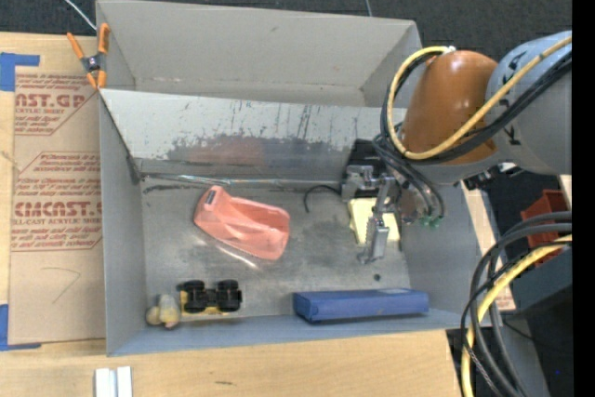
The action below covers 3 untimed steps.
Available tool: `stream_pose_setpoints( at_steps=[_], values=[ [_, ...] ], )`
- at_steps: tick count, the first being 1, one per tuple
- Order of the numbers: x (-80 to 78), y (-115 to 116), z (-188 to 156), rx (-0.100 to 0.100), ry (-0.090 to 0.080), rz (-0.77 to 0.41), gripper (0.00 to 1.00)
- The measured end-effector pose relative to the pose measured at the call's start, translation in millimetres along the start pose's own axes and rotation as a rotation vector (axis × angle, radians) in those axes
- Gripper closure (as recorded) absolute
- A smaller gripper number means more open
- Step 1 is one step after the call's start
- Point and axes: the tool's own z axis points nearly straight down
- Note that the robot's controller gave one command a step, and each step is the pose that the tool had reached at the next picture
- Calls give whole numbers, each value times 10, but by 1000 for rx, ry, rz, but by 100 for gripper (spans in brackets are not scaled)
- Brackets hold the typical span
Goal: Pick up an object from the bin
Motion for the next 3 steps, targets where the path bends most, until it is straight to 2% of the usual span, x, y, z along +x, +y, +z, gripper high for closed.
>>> stream_pose_setpoints(
  at_steps=[1, 2, 3],
  values=[
    [-19, 1, -45, 1, -7, -1, 0],
    [-371, -245, 382, 1, -8, -125, 0],
    [-373, -394, 670, 1, -9, -288, 0]
  ],
)
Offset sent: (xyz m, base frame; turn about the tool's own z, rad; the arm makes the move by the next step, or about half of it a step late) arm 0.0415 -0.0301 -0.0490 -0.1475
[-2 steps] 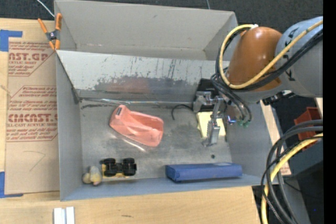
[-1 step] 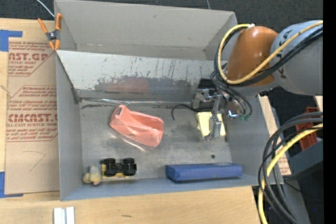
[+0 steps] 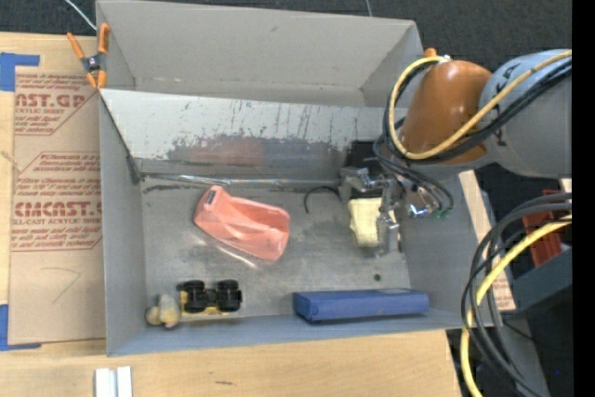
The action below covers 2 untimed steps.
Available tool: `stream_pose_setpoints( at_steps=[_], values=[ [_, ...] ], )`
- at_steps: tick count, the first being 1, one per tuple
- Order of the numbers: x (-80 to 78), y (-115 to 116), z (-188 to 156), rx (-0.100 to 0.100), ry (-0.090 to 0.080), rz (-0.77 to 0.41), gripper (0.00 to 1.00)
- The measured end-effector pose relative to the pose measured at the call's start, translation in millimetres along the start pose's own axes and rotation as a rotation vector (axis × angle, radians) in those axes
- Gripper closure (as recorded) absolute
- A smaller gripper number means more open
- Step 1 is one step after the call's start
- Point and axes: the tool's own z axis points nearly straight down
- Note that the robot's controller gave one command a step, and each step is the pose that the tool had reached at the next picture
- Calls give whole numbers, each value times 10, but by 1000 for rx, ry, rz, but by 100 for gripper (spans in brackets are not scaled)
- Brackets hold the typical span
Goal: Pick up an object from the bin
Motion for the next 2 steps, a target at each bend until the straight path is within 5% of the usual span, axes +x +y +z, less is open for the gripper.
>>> stream_pose_setpoints(
  at_steps=[1, 2],
  values=[
    [130, -122, -16, -1, -1, 360, 0],
    [113, -131, 0, -1, -2, 462, 0]
  ],
)
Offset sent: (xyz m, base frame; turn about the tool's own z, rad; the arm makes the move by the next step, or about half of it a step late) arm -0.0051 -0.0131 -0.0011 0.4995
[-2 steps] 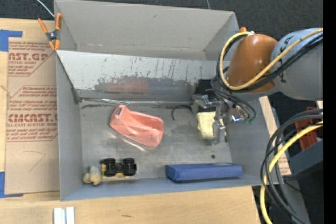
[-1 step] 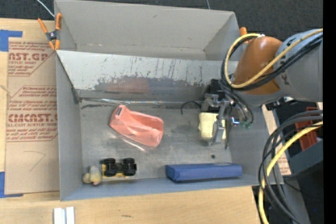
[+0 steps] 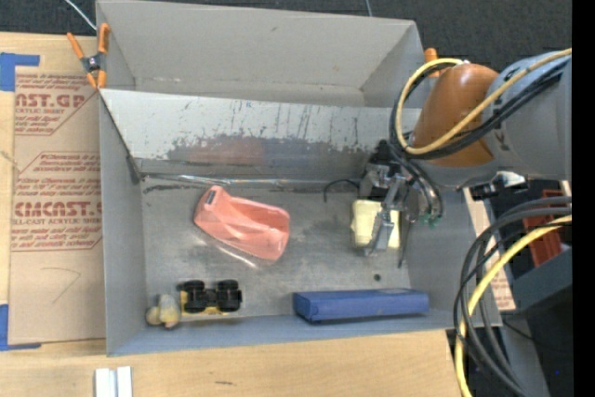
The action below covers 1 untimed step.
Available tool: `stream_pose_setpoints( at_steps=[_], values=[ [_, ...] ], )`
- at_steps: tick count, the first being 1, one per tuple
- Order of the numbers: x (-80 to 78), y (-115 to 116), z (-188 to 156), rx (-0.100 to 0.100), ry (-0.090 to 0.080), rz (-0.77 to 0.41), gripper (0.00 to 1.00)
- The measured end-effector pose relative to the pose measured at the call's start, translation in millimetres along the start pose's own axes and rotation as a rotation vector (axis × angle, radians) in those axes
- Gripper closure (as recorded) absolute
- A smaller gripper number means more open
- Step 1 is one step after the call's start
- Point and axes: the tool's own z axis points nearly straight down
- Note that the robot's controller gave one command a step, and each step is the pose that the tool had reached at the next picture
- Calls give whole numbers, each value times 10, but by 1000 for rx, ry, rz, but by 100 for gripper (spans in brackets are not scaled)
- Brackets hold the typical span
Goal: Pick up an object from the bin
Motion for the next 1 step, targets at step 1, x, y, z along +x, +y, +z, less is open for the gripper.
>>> stream_pose_setpoints(
  at_steps=[1],
  values=[
    [-147, -175, 9, 0, 0, -214, 0]
  ],
)
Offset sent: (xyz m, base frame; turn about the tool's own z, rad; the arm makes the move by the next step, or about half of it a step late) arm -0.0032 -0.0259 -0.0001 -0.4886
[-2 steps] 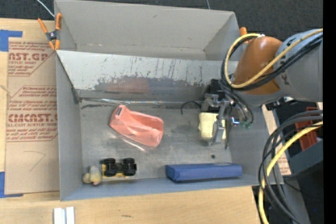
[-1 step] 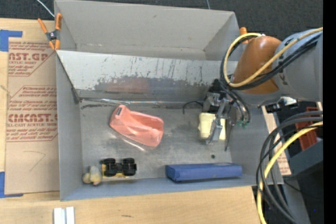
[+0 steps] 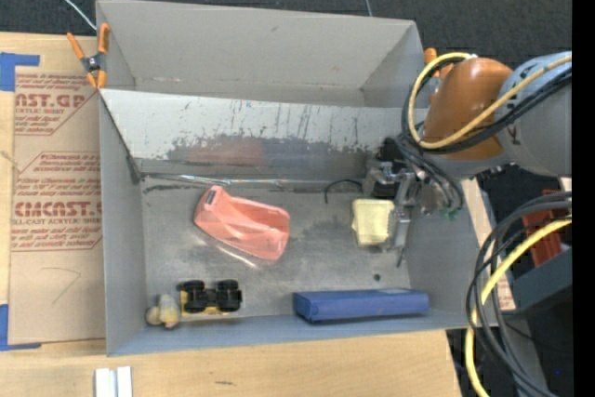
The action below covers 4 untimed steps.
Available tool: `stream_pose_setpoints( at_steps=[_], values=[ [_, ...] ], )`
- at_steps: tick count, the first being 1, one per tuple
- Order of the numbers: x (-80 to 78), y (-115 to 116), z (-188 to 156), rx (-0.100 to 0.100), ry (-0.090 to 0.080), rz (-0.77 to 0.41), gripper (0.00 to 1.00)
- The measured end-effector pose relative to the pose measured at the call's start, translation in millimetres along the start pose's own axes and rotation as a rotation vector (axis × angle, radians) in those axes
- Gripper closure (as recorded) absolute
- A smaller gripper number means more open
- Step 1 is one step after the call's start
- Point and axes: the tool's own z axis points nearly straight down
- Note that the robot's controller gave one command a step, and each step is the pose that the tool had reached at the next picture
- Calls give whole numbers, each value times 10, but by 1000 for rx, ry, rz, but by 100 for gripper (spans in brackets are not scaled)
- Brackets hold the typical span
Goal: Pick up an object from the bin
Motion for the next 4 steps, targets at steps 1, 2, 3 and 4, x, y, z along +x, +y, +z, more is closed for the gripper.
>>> stream_pose_setpoints(
  at_steps=[1, 2, 3, 4],
  values=[
    [114, -39, -5, 0, -1, -262, 0],
    [176, -16, 1, 0, -3, -457, 0],
    [219, 56, 4, -1, -3, 9, 0],
    [257, 238, -8, 0, -2, -249, 0]
  ],
)
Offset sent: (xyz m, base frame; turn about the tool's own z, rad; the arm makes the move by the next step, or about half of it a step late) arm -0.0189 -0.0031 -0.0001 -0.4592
